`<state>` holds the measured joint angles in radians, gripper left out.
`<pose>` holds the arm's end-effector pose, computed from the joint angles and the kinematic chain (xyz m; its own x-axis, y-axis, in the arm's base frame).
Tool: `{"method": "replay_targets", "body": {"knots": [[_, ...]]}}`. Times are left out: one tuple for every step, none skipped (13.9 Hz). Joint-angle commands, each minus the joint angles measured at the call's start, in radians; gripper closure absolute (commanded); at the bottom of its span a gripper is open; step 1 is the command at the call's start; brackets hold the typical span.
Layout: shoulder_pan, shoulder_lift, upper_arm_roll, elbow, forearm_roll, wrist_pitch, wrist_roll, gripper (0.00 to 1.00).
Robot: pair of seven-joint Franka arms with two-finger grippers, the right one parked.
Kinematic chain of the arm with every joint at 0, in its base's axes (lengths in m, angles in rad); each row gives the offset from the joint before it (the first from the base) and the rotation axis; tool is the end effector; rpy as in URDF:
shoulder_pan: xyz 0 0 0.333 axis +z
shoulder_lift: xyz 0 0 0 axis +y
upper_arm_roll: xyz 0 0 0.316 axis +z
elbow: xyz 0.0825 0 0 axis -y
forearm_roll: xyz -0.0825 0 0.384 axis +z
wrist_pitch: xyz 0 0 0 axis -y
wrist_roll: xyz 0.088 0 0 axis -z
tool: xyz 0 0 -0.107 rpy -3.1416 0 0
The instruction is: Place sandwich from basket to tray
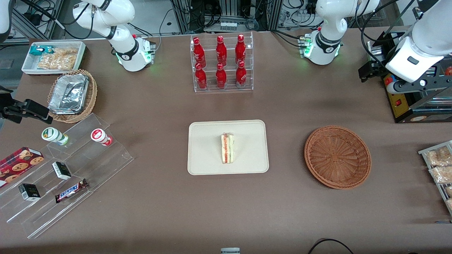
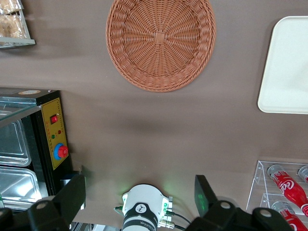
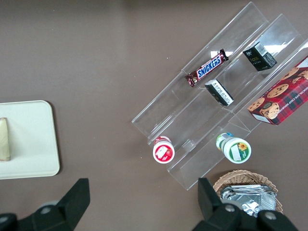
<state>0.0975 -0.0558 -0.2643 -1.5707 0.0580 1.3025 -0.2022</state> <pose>0.5011 -0.0812 0.6331 0.9795 0.0569 -0.1931 0.0353 -0.9929 -0.1135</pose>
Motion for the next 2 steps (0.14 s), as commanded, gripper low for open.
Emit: {"method": "replay_targets", "body": {"knots": [[0.013, 0.036, -0.004, 0.053, -0.015, -0.002, 0.013, 0.00], [0.013, 0.037, -0.004, 0.054, -0.015, 0.000, 0.015, 0.00]]}}
